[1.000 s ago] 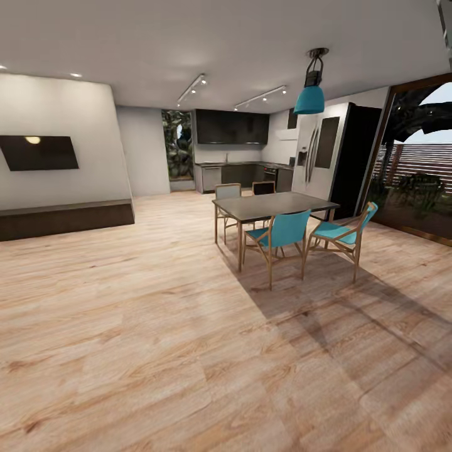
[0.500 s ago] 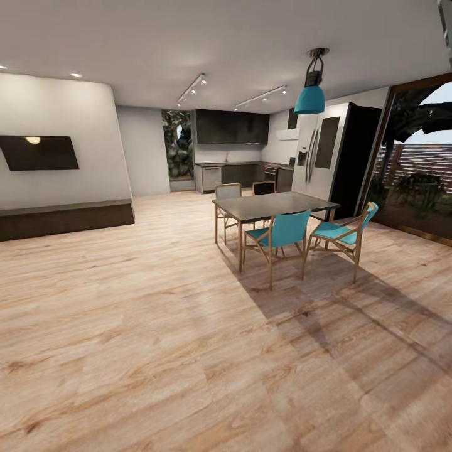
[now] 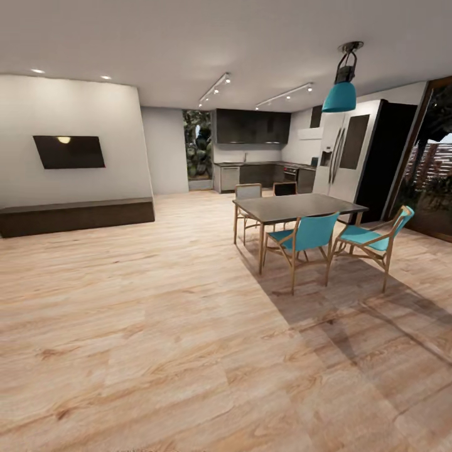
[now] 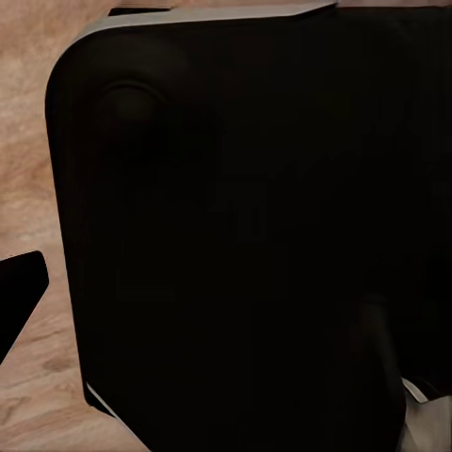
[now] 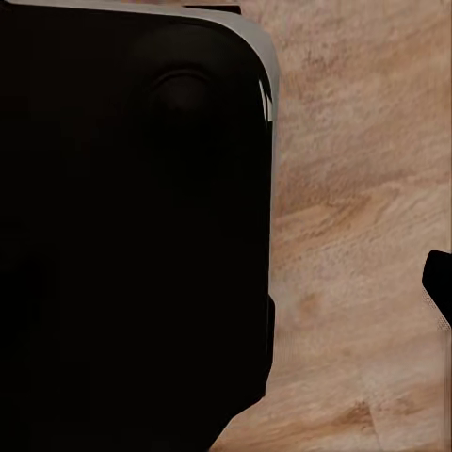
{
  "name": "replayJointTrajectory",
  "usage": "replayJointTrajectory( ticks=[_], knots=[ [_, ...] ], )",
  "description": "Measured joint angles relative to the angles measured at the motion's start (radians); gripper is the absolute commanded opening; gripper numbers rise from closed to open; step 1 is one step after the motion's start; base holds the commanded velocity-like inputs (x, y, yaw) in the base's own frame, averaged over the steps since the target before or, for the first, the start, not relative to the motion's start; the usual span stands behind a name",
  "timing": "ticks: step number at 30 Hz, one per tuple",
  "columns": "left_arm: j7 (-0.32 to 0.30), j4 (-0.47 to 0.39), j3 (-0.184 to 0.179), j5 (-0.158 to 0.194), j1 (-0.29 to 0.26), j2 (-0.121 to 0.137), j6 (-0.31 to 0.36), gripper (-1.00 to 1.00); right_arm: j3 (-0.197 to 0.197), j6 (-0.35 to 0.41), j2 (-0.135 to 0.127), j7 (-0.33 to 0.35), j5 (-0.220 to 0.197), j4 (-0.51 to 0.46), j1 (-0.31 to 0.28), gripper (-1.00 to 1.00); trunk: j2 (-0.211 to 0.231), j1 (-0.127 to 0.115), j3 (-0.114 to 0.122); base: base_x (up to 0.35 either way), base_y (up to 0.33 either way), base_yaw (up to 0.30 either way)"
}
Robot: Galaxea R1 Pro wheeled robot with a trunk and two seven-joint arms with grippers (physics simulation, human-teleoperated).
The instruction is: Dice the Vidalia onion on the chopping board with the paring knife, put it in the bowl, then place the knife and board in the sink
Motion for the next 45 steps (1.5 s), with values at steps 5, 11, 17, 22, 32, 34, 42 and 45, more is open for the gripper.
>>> replayJointTrajectory(
  ticks=[5, 11, 17, 22, 32, 34, 42, 45],
  knots=[
    [0.002, -0.071, -0.001, 0.000, 0.000, -0.008, 0.002, 1.00, 0.000, -0.001, 0.000, 0.001, 0.001, -0.001, 0.000, 1.00, 0.000, 0.000, -0.005, 0.002, 0.004, 0.190],
    [0.002, -0.085, -0.002, 0.000, 0.000, -0.011, 0.003, 1.00, -0.004, -0.018, 0.000, -0.001, 0.000, -0.002, 0.000, 1.00, 0.000, 0.000, -0.010, 0.000, 0.000, 0.167],
    [0.002, -0.085, 0.000, 0.000, 0.000, -0.010, 0.004, 1.00, -0.004, -0.073, 0.000, -0.005, -0.001, -0.002, 0.000, 1.00, 0.000, 0.000, -0.010, 0.126, 0.038, 0.169],
    [0.004, -0.085, 0.001, 0.001, 0.000, -0.008, 0.004, 1.00, -0.004, -0.075, 0.000, -0.005, -0.001, -0.002, 0.000, 1.00, 0.000, -0.001, -0.010, 0.300, 0.115, 0.169],
    [0.003, -0.085, 0.001, 0.000, 0.000, -0.009, 0.004, 1.00, -0.004, -0.076, 0.000, -0.005, -0.001, -0.002, 0.000, 1.00, 0.000, -0.001, -0.010, 0.326, 0.145, 0.166],
    [0.003, -0.085, 0.000, 0.000, 0.000, -0.009, 0.004, 1.00, -0.004, -0.076, 0.000, -0.005, -0.001, -0.002, 0.000, 1.00, 0.000, -0.001, -0.010, 0.329, 0.138, 0.093],
    [0.003, -0.085, -0.001, 0.001, 0.000, -0.008, 0.003, 1.00, -0.004, -0.076, 0.000, -0.004, -0.001, -0.001, 0.000, 1.00, 0.000, -0.001, -0.010, 0.332, 0.095, 0.018],
    [0.003, -0.085, -0.001, 0.001, 0.000, -0.008, 0.003, 1.00, -0.004, -0.076, 0.000, -0.003, -0.001, -0.001, 0.000, 1.00, 0.000, -0.001, -0.010, 0.340, 0.023, 0.001]
  ],
)
